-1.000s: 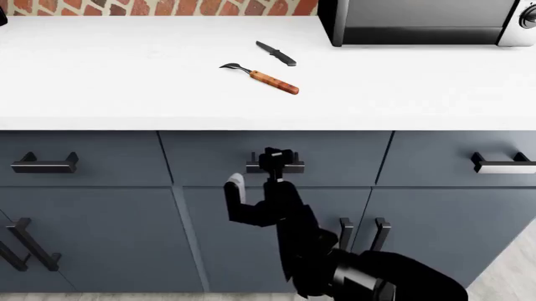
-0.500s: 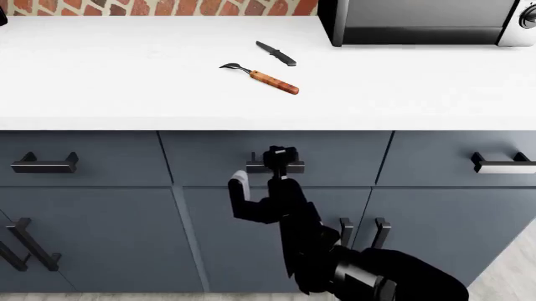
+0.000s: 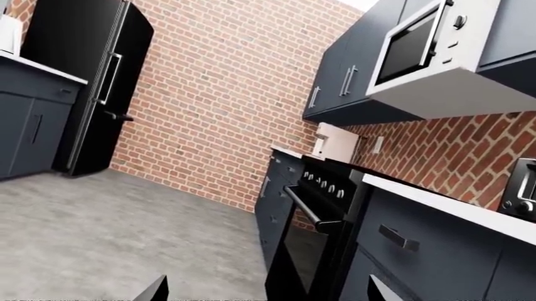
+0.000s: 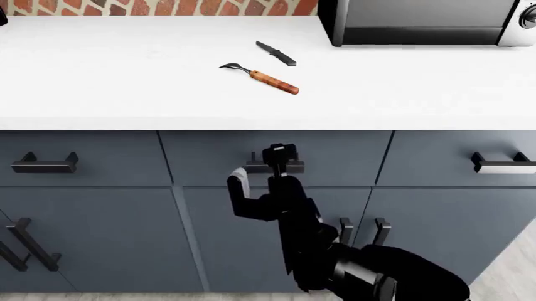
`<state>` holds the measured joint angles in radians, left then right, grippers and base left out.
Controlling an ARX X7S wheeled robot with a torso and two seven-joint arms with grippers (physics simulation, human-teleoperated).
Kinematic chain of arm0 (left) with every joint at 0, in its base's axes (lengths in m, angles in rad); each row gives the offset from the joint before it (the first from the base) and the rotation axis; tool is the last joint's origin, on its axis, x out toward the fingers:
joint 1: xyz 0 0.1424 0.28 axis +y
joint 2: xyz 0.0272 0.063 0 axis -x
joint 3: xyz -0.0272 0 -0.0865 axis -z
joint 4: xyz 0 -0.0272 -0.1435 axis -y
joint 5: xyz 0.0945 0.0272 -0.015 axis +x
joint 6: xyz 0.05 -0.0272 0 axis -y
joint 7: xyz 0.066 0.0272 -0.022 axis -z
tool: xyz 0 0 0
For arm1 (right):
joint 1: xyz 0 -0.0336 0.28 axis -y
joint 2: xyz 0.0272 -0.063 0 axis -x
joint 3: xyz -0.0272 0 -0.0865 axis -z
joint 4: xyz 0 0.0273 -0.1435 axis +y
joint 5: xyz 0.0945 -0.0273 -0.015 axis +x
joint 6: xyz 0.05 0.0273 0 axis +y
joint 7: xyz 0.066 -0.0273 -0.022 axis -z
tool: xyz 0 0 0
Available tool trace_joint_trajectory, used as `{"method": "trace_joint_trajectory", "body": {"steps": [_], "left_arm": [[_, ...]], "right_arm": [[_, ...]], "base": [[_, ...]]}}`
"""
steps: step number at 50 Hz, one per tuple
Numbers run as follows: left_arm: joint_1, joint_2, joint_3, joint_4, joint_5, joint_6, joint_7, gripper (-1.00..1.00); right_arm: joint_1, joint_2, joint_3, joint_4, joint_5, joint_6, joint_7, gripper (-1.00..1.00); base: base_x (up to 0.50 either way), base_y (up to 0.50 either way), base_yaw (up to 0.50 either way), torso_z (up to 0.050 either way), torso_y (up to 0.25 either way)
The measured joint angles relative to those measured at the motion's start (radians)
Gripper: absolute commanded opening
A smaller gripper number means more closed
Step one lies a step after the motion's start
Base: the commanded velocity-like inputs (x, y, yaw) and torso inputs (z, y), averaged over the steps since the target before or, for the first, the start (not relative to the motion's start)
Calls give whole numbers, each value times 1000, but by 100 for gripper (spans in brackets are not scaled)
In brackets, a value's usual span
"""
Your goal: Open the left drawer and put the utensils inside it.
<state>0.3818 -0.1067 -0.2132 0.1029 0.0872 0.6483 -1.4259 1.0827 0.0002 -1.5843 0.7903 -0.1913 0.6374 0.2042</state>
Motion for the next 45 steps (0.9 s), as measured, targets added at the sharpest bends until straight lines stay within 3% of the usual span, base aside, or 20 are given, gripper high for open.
{"method": "trace_joint_trajectory", "body": {"steps": [5,6,45], "left_arm": [[-2,0,0,-4,-3,1,1,100],[-2,-1,0,-5,-3,2,1,100],[0,1,-3,2,-3,4,0,100]], "right_arm": [[-2,0,-1,-15,-17,7,-14,100],[-2,0,-1,-17,-20,8,-16,-100],[-22,18,24,26,-72,-107,-50,-100]], "base": [[0,0,0,0,0],[0,0,0,0,0],[5,2,4,0,0]]}}
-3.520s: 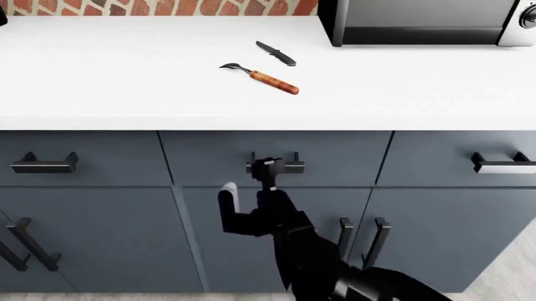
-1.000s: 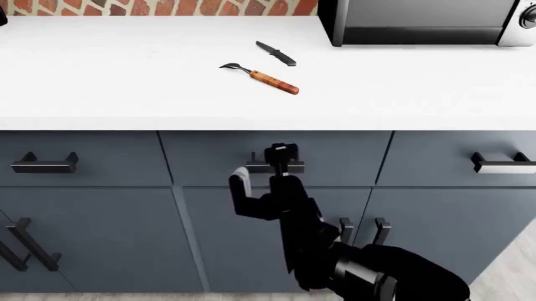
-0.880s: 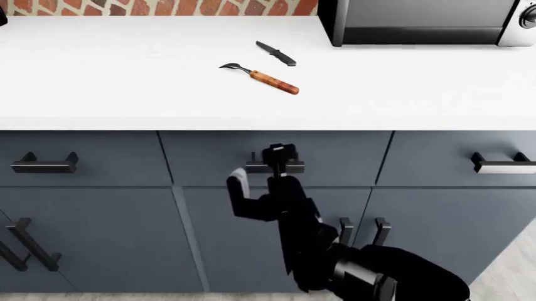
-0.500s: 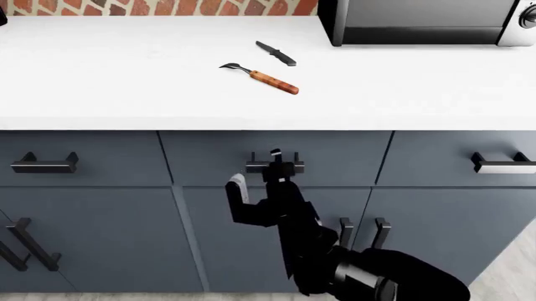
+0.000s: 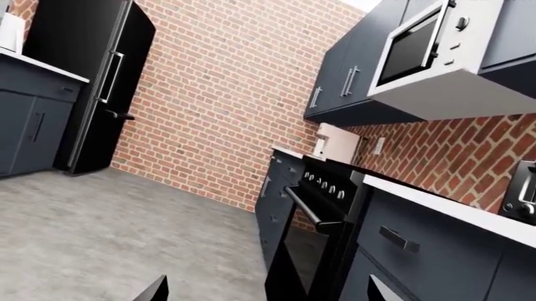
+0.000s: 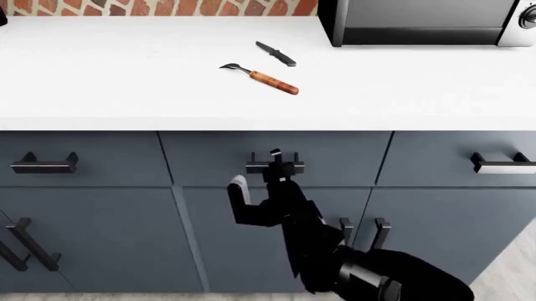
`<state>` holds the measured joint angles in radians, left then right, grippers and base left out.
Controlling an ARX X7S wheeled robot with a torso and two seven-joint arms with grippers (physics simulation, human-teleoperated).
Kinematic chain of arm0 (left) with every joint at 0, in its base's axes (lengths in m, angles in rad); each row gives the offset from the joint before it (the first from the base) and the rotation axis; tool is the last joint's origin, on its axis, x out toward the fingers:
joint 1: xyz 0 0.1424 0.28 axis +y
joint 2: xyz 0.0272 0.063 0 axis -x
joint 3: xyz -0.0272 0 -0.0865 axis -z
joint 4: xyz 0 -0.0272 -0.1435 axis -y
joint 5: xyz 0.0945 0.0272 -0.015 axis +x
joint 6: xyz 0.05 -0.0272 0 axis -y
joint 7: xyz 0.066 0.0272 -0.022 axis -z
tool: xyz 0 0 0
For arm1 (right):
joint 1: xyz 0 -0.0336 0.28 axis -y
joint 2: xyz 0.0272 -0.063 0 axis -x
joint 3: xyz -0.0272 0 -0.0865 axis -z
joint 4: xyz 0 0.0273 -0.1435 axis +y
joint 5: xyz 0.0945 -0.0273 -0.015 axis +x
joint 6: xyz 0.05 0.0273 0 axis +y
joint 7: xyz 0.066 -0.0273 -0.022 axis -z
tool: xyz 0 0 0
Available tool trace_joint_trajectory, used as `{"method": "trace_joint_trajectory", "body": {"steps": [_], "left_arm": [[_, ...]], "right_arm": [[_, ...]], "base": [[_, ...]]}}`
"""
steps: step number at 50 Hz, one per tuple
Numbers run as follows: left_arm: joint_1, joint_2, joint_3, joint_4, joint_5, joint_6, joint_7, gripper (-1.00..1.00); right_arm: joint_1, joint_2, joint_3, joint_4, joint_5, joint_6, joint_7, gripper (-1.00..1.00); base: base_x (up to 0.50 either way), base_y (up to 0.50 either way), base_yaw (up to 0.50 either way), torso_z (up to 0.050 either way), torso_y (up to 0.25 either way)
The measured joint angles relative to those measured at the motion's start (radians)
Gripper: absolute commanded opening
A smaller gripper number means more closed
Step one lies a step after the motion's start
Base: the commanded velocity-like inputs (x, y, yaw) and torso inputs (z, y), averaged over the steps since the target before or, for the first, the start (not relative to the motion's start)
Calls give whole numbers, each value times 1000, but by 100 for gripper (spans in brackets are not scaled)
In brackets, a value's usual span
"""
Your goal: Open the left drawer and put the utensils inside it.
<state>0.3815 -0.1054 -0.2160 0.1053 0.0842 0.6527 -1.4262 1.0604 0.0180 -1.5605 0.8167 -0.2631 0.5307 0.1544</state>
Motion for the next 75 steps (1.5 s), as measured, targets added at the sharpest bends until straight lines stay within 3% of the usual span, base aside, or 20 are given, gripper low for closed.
{"method": "trace_joint_trajectory", "body": {"steps": [75], "left_arm": [[6,2,-3,18,7,7,-3,100]], "right_arm": [[-43,56,92,72,-177,-238,45,-100]], "base": [[2,3,7,-1,0]]}}
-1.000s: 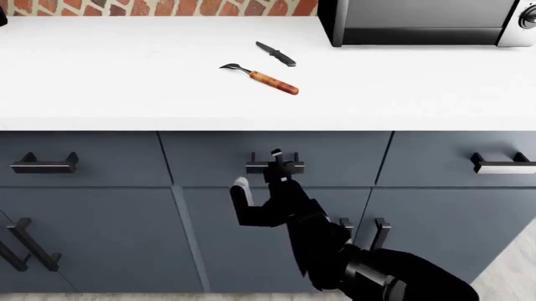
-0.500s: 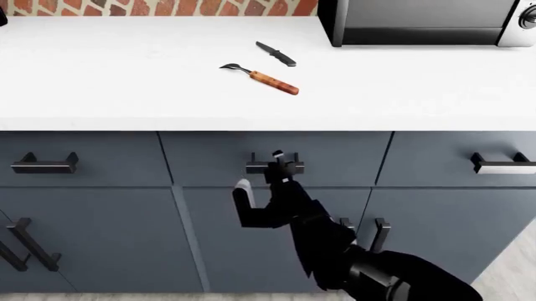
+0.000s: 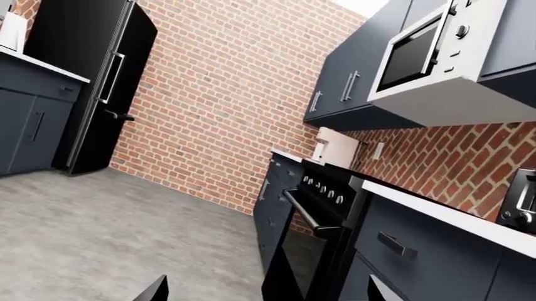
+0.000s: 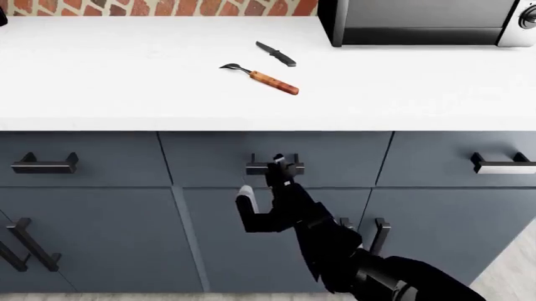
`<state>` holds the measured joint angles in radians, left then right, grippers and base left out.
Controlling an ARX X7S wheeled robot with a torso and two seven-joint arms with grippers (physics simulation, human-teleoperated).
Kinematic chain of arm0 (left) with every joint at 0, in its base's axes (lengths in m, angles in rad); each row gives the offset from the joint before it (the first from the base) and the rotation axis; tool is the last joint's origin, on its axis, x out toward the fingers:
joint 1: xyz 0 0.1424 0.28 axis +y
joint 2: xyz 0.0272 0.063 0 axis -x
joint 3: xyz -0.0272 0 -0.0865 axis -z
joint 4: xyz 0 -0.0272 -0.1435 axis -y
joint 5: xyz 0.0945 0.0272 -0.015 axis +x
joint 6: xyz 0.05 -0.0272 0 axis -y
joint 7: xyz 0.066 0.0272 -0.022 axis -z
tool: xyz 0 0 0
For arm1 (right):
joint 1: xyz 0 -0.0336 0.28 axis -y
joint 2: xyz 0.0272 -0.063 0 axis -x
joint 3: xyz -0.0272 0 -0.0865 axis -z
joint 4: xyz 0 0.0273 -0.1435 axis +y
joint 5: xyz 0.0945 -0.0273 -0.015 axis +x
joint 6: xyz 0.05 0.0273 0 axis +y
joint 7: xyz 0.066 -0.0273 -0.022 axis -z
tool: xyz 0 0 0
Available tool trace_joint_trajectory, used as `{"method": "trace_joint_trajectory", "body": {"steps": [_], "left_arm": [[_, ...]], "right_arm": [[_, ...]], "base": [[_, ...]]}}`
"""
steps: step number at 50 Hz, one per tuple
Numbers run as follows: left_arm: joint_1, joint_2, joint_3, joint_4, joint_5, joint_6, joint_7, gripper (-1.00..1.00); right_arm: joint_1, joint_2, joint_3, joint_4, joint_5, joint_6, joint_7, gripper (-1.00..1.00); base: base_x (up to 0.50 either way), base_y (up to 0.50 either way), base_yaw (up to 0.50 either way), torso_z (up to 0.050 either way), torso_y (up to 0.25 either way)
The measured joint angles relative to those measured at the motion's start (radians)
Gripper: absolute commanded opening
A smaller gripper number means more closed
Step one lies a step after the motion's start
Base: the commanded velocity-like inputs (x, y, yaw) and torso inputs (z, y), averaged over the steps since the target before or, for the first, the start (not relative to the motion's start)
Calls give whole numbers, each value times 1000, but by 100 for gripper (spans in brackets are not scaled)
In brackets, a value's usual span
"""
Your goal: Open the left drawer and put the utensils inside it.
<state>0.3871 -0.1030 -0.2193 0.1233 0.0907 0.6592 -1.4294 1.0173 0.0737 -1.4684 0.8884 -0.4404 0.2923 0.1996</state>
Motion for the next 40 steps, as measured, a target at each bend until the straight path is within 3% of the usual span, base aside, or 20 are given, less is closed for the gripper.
{"method": "trace_joint_trajectory", "body": {"steps": [40], "left_arm": [[-4,-1,3,5,-1,-1,1,100]], "right_arm": [[-82,192,-32,-411,-100,168,-16,-100]], "base": [[-1,5,10,-2,0]]}}
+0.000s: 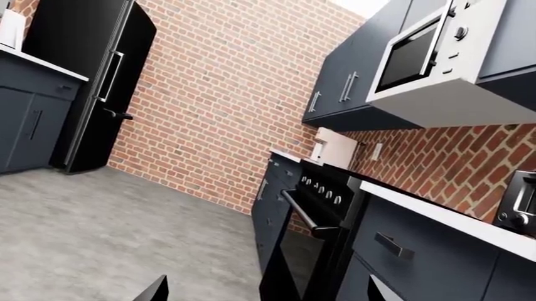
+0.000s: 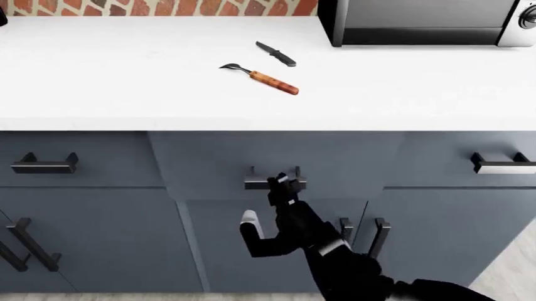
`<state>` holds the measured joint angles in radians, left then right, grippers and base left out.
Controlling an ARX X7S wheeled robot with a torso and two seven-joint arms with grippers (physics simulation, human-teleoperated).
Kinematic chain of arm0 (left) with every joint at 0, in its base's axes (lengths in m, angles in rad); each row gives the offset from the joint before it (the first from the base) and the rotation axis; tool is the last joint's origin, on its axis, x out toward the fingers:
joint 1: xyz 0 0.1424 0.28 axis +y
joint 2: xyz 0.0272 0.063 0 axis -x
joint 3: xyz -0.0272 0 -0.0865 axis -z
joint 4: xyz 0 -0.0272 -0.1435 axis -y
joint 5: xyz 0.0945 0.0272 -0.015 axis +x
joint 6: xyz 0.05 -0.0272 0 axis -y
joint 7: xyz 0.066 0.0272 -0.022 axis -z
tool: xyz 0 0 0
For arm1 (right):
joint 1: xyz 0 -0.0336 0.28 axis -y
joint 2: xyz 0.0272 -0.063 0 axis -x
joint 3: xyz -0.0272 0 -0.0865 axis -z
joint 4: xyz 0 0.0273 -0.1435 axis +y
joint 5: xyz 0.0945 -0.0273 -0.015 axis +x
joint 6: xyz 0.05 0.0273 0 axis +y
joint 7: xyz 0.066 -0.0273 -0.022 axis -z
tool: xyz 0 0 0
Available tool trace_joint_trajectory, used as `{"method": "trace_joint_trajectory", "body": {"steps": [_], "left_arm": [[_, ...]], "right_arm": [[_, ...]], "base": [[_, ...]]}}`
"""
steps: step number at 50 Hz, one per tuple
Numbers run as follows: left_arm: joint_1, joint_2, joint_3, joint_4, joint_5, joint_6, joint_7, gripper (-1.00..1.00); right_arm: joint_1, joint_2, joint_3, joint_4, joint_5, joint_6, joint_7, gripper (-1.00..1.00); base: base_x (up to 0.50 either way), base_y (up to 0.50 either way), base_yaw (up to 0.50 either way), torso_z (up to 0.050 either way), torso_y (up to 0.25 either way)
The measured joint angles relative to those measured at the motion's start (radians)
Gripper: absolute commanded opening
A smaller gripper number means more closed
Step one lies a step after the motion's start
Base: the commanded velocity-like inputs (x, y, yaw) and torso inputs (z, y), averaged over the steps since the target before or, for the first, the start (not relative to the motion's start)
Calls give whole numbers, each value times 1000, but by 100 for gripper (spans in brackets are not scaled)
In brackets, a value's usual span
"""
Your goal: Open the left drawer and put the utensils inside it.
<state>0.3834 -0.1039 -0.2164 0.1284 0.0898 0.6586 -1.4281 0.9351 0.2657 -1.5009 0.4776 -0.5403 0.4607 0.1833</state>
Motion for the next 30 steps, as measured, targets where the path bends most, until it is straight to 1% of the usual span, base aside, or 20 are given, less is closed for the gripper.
{"method": "trace_joint_trajectory", "body": {"steps": [30], "left_arm": [[2,0,1,8,3,1,-1,100]], "right_arm": [[-70,144,-61,-337,-66,164,-14,-100]], "base": [[0,5,9,-1,0]]}}
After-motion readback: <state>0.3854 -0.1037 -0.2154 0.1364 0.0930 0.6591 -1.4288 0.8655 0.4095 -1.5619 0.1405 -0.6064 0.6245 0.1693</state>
